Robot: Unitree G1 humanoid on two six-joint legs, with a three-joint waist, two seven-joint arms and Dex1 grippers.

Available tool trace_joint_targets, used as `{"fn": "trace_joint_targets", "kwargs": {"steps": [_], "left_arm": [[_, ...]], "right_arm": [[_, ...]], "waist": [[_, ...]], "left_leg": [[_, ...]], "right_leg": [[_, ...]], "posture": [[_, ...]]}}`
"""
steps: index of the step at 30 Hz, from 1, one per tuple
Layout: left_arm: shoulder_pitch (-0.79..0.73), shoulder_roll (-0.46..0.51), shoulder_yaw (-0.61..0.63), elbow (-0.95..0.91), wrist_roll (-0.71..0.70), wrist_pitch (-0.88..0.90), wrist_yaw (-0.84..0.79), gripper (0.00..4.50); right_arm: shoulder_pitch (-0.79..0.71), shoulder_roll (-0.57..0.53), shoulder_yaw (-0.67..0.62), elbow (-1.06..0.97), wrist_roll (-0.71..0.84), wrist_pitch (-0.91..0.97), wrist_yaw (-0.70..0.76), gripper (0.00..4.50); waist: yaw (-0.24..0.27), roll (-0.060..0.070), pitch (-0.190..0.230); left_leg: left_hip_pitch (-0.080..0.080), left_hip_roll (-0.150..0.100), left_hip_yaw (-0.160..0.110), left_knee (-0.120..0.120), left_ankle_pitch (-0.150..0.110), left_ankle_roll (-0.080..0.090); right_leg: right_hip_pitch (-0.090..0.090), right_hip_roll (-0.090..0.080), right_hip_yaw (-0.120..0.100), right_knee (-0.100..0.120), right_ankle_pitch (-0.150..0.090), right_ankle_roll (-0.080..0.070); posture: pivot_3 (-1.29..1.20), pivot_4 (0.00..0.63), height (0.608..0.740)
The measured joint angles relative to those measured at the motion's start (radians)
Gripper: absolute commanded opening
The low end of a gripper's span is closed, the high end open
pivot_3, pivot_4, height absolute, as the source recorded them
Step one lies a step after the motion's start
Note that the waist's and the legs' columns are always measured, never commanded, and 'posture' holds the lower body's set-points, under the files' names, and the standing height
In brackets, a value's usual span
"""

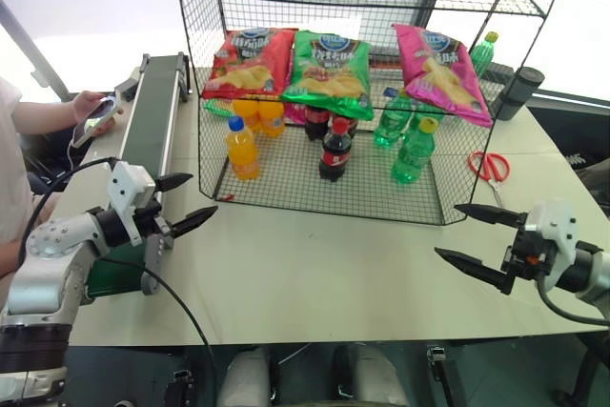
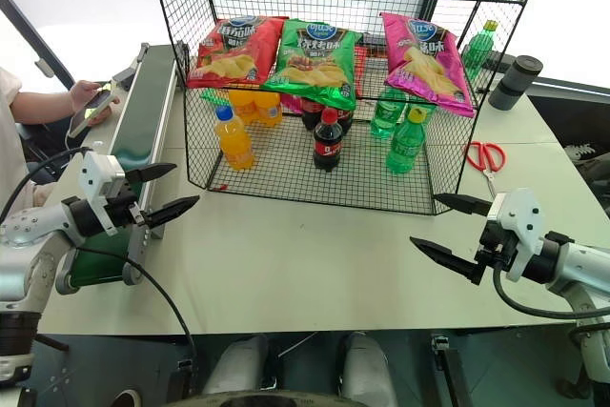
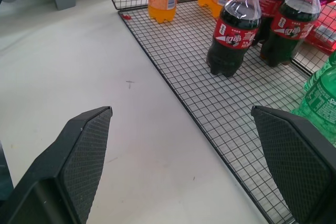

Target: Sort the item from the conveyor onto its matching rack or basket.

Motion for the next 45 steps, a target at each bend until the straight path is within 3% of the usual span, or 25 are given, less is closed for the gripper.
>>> {"fn": "trace_joint_targets", "kwargs": {"steps": [45], "left_arm": [[-0.035, -0.039, -0.005, 0.029, 0.034, -0.047, 0.025, 4.50]], "right_arm": [[-0.063, -0.011, 0.066, 0.059, -0.049, -0.038, 0.004, 4.43]], "waist": [[-0.002, 0.000, 0.000]], "left_leg": [[0.001, 0.000, 0.001, 0.000, 0.000, 0.000]], "right_leg": [[0.000, 0.000, 0.000, 0.001, 0.000, 0.000]], "posture": [[0.00, 0.150, 0.740]]}}
